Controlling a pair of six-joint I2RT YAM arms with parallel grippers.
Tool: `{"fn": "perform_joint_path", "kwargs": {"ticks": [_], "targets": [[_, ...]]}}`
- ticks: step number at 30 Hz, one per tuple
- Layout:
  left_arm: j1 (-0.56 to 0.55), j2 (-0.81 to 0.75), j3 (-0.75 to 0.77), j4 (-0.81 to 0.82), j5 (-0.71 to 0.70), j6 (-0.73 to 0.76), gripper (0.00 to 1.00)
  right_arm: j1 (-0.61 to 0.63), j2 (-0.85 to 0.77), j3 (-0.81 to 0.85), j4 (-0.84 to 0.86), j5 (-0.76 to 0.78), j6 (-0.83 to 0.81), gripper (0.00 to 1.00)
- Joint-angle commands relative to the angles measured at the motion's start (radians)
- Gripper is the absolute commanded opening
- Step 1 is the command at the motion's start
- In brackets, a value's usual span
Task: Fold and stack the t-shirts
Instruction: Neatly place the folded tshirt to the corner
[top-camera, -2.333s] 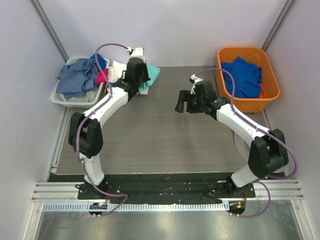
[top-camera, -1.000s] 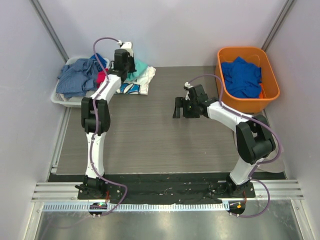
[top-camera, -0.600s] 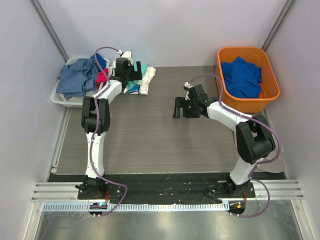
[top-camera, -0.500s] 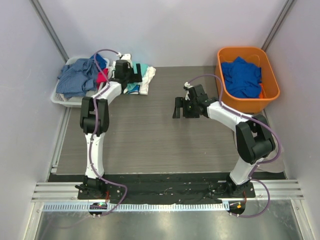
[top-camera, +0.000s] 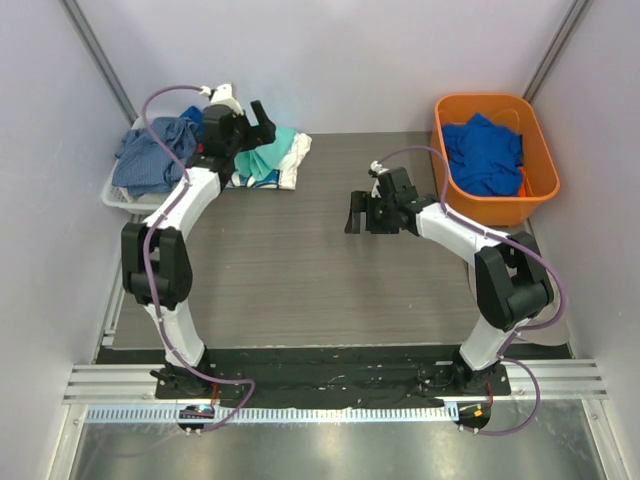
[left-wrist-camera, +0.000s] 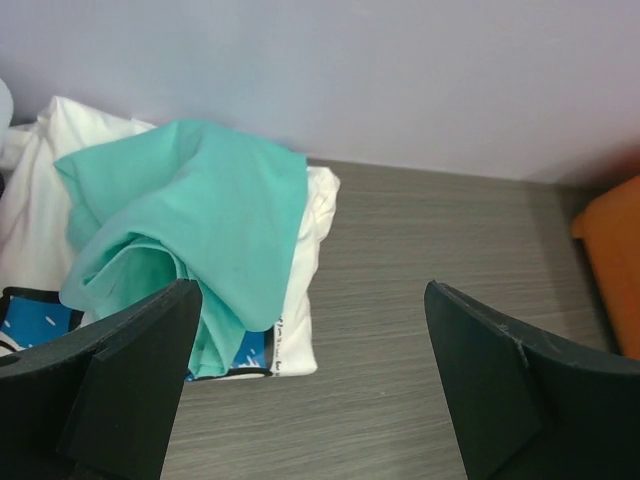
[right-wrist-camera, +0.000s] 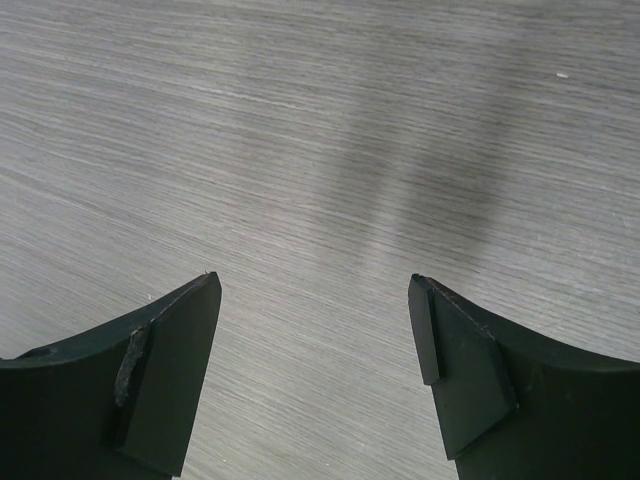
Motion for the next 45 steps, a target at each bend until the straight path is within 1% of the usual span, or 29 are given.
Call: {"fn": "perform_joint_path", "kwargs": {"ticks": [1, 2, 3, 4, 5, 6, 7, 8, 9, 10, 14, 15, 17, 21, 22, 24, 27, 28, 30, 31, 32, 34, 35, 37, 38, 40, 41, 42, 45], "targets": [[0.005, -0.156, -0.088, 0.029, -0.019, -0.11, 1.0, 0.0, -0.042, 0.039, 0.067, 0.01, 0.038, 0.84], [0.007, -0.185, -0.115, 0.03, -0.019, -0.124, 1.0, 0.0, -0.034, 0.044, 0.088, 0.01, 0.051, 0.84], [0.005, -0.225, -0.144, 0.026, -0.069, -0.141, 1.0, -0.002, -0.027, 0.063, 0.096, 0.007, 0.059, 0.84], [0.007, -0.263, -0.214, 0.027, -0.087, -0.17, 1.0, -0.002, -0.008, 0.074, 0.119, 0.001, 0.065, 0.85], [0.007, -0.35, -0.256, 0.026, -0.106, -0.196, 1.0, -0.003, 0.006, 0.088, 0.131, -0.009, 0.071, 0.85], [0.005, -0.395, -0.3, 0.03, -0.136, -0.222, 1.0, -0.005, 0.021, 0.123, 0.142, -0.023, 0.088, 0.85], [0.005, -0.436, -0.395, 0.042, -0.14, -0.244, 1.0, -0.005, 0.038, 0.143, 0.157, -0.034, 0.101, 0.85], [0.005, -0.519, -0.437, 0.046, -0.139, -0.291, 1.0, -0.008, 0.074, 0.166, 0.16, -0.061, 0.113, 0.85], [0.001, -0.553, -0.51, 0.043, -0.143, -0.304, 1.0, -0.011, 0.09, 0.203, 0.169, -0.074, 0.134, 0.85], [-0.002, -0.59, -0.542, 0.036, -0.16, -0.313, 1.0, -0.011, 0.104, 0.217, 0.188, -0.086, 0.147, 0.85], [-0.007, -0.743, -0.662, -0.063, -0.205, -0.339, 1.0, -0.011, 0.141, 0.245, 0.212, -0.131, 0.182, 0.87], [-0.01, -0.806, -0.713, -0.094, -0.208, -0.357, 1.0, -0.011, 0.141, 0.24, 0.216, -0.135, 0.185, 0.87], [-0.016, -0.866, -0.762, -0.109, -0.22, -0.362, 1.0, -0.009, 0.13, 0.205, 0.228, -0.134, 0.191, 0.87], [-0.048, -1.001, -0.88, -0.207, -0.288, -0.382, 1.0, -0.011, 0.083, 0.123, 0.281, -0.117, 0.193, 0.88], [-0.048, -1.061, -0.899, -0.217, -0.292, -0.385, 1.0, -0.011, 0.082, 0.111, 0.315, -0.117, 0.199, 0.88], [-0.048, -1.116, -0.947, -0.246, -0.297, -0.39, 1.0, -0.011, 0.092, 0.09, 0.366, -0.131, 0.228, 0.88], [-0.05, -1.195, -0.975, -0.302, -0.304, -0.388, 1.0, -0.011, 0.145, 0.09, 0.494, -0.195, 0.304, 0.88], [-0.051, -1.208, -0.975, -0.316, -0.308, -0.38, 1.0, -0.012, 0.186, 0.094, 0.577, -0.209, 0.323, 0.88], [-0.051, -1.238, -0.974, -0.358, -0.317, -0.37, 1.0, -0.014, 0.234, 0.132, 0.64, -0.237, 0.389, 0.88], [-0.051, -1.245, -0.974, -0.37, -0.32, -0.359, 1.0, -0.017, 0.26, 0.152, 0.71, -0.252, 0.415, 0.88], [-0.051, -1.254, -0.971, -0.391, -0.323, -0.356, 1.0, -0.02, 0.327, 0.204, 0.747, -0.287, 0.442, 0.88], [-0.051, -1.264, -0.968, -0.401, -0.317, -0.351, 1.0, -0.026, 0.398, 0.276, 0.826, -0.322, 0.534, 0.88], [-0.051, -1.268, -0.969, -0.408, -0.314, -0.351, 1.0, -0.028, 0.48, 0.359, 0.852, -0.338, 0.562, 0.88], [-0.05, -1.273, -0.974, -0.411, -0.306, -0.351, 1.0, -0.026, 0.57, 0.453, 0.907, -0.375, 0.642, 0.88], [-0.051, -1.274, -0.977, -0.411, -0.305, -0.356, 1.0, -0.028, 0.657, 0.559, 0.918, -0.385, 0.668, 0.88], [-0.051, -1.276, -0.98, -0.415, -0.298, -0.354, 1.0, -0.028, 0.746, 0.673, 0.915, -0.408, 0.722, 0.88], [-0.051, -1.274, -0.983, -0.415, -0.298, -0.356, 1.0, -0.028, 0.783, 0.782, 0.907, -0.416, 0.731, 0.88], [-0.051, -1.273, -0.985, -0.413, -0.298, -0.353, 0.99, -0.028, 0.852, 0.833, 0.895, -0.421, 0.737, 0.88], [-0.051, -1.261, -0.986, -0.415, -0.3, -0.344, 1.0, -0.025, 0.943, 1.006, 0.82, -0.422, 0.72, 0.88]]}}
